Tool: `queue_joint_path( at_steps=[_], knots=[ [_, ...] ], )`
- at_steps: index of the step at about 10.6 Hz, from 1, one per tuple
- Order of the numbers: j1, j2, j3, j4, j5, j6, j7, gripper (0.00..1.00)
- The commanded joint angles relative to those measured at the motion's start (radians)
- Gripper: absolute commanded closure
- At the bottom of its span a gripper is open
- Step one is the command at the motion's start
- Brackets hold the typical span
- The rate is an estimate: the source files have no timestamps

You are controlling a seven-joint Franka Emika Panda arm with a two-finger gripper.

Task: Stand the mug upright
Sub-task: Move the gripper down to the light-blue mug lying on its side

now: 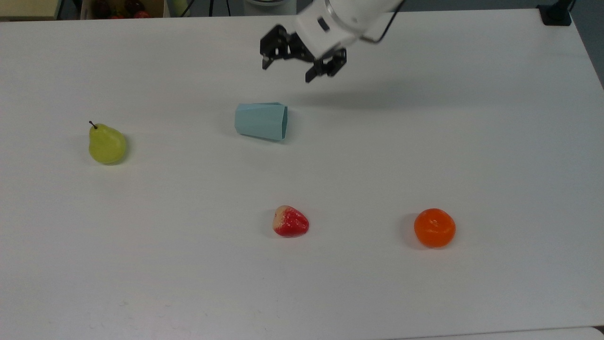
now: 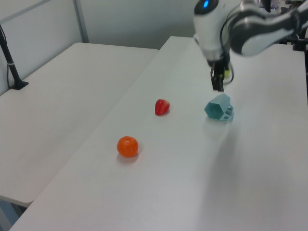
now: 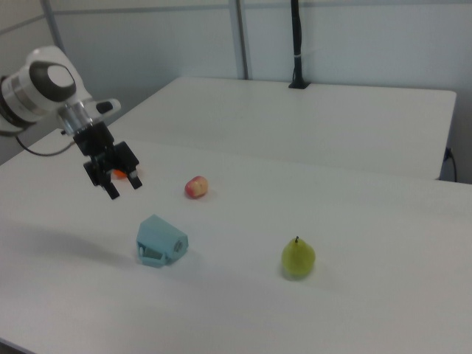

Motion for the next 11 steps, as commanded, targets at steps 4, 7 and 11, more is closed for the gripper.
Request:
queue_joint_path(
  at_steps=[4,7,11],
  knots=[
    [0.031,0.18,-0.005,0.012,-0.128,0.056,0.161,0.03],
    [0.018,0.203,-0.014,0.008,-0.187,0.053,0.171,0.17],
    [0.008,0.212,-0.017,-0.009,-0.219,0.044,0.172,0.41]
  ],
)
